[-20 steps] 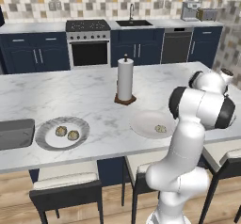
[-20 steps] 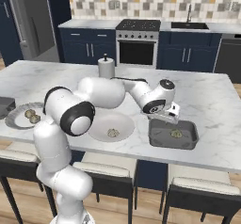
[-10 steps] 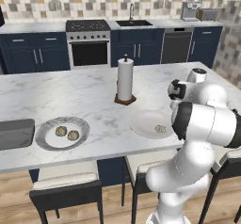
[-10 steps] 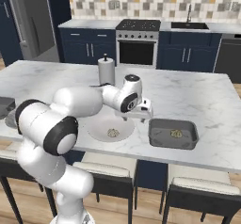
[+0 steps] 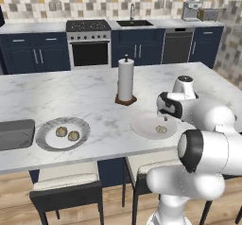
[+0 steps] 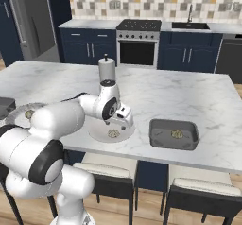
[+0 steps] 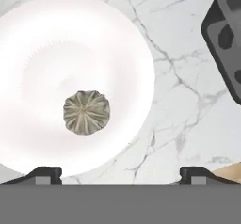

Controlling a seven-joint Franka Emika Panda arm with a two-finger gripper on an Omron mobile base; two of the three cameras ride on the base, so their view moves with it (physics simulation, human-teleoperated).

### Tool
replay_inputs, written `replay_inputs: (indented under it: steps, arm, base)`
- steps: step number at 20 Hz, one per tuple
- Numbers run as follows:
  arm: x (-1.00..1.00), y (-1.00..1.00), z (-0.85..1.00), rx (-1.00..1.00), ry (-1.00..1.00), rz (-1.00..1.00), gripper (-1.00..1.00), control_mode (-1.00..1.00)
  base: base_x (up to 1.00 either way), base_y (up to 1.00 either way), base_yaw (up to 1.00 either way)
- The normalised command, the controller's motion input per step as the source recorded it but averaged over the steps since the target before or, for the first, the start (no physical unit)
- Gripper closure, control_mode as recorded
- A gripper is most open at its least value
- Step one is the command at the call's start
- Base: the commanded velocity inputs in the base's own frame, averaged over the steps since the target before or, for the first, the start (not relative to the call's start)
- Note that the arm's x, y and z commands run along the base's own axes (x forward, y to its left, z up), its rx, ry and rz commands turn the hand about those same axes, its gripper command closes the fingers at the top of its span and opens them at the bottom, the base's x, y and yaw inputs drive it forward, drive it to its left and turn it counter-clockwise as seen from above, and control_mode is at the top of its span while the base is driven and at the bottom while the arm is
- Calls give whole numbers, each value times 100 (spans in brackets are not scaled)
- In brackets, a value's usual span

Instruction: Place two dumplings into each of the tupperware containers and then place the containers in the fridge.

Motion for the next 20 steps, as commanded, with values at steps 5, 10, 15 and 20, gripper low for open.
replay_inputs:
  steps: [5, 10, 15, 20]
  arm:
    - [-1, 33, 0, 0, 2, -25, -100, -100]
    - [25, 26, -11, 0, 6, -10, -100, -100]
    - [54, 10, -26, 0, 10, -2, -100, -100]
    - [43, -4, -43, 0, 9, 0, -100, -100]
  base:
    - [0, 0, 0]
    - [0, 0, 0]
    - [0, 0, 0]
    - [0, 0, 0]
